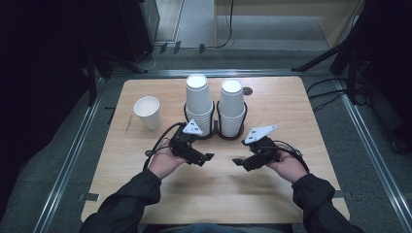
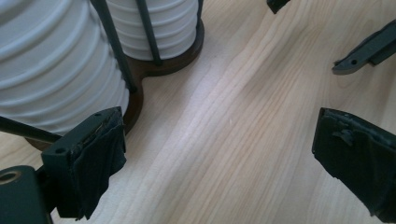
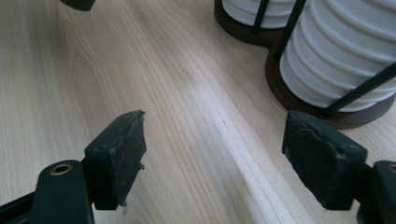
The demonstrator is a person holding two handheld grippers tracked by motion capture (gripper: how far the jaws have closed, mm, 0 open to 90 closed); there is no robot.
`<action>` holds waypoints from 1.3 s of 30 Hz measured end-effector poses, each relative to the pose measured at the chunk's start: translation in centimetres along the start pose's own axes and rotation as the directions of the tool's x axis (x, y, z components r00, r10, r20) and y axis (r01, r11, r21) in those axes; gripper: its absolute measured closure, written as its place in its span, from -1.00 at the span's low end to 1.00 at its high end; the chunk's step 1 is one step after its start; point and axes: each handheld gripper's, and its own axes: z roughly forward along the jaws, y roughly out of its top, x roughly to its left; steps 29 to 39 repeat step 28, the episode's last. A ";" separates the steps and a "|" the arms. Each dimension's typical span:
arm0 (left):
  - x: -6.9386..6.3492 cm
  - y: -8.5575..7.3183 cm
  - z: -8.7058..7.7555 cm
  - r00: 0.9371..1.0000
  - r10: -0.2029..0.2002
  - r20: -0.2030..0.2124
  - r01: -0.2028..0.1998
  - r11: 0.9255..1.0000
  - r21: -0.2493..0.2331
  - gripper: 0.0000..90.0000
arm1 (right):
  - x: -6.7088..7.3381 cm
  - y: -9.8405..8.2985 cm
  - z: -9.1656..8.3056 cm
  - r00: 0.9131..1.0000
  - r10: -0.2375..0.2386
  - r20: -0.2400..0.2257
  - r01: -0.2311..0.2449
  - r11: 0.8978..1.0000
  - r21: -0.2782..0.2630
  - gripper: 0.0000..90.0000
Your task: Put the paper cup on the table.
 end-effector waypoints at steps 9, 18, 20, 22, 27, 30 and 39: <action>-0.1 -0.1 -0.1 1.000 -0.015 0.011 0.015 1.000 -0.006 -0.93 | 0.0 0.2 0.3 1.000 -0.002 -0.006 0.002 1.000 0.009 -0.52; -0.2 0.0 0.1 1.000 -0.007 0.003 0.007 1.000 0.003 -0.93 | 0.0 0.3 0.4 1.000 -0.004 -0.012 0.004 1.000 0.010 -0.52; -0.2 0.0 0.1 1.000 -0.015 0.009 0.015 1.000 -0.002 -0.93 | 0.0 0.2 0.3 1.000 -0.001 -0.010 0.001 1.000 0.009 -0.52; -0.1 0.1 0.1 1.000 -0.020 0.013 0.020 1.000 -0.005 -0.93 | 0.0 0.2 0.3 1.000 0.005 -0.010 -0.005 1.000 0.007 -0.52; -0.4 0.2 0.1 1.000 -0.012 0.008 0.012 1.000 -0.022 -0.93 | 0.0 0.1 0.3 1.000 0.001 -0.010 -0.001 1.000 0.009 -0.52; -0.5 0.3 0.1 1.000 -0.007 0.014 0.007 1.000 -0.030 -0.93 | 0.0 0.1 0.2 1.000 0.001 -0.011 -0.001 1.000 0.009 -0.52; -0.5 0.3 0.1 1.000 -0.007 0.014 0.007 1.000 -0.030 -0.93 | 0.0 0.1 0.2 1.000 0.001 -0.011 -0.001 1.000 0.009 -0.52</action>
